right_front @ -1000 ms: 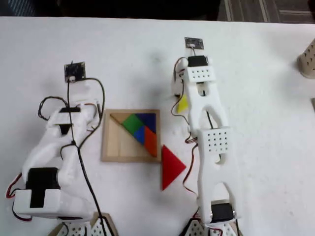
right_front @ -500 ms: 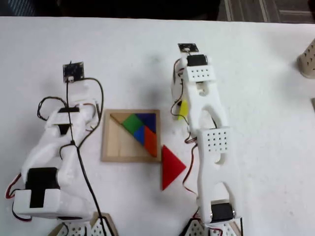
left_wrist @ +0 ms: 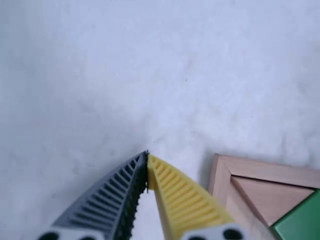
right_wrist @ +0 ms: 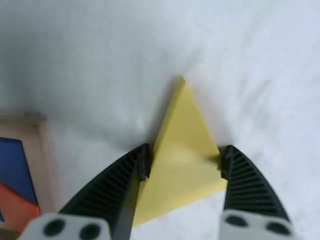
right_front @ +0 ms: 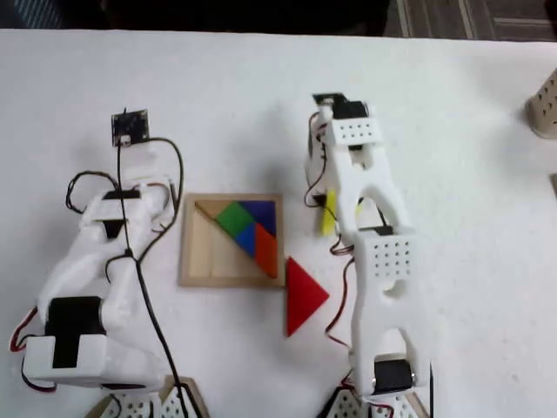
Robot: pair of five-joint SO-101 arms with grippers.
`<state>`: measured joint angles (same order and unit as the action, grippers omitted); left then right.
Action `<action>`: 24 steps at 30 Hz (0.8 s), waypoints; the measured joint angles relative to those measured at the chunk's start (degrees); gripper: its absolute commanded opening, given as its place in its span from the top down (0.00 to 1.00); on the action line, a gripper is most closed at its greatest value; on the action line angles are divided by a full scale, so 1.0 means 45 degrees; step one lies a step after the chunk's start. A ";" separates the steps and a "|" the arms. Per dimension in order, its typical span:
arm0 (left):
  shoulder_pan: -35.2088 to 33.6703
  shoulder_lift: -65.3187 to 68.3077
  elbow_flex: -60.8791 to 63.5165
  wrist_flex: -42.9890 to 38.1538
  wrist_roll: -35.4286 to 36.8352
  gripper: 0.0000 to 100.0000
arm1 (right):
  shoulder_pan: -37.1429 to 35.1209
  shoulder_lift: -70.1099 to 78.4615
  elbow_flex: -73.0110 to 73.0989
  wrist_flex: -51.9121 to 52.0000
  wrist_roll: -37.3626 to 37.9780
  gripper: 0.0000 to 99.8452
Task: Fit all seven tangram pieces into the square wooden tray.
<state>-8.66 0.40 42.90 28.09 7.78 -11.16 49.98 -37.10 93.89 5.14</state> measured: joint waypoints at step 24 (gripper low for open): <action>-0.0020 0.0000 0.0000 0.0000 0.0000 0.98 | 0.0996 -0.5705 0.9084 -0.4278 0.1133 0.83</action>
<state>-8.75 0.40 42.90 28.09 7.78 -6.68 24.31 3.78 74.64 10.24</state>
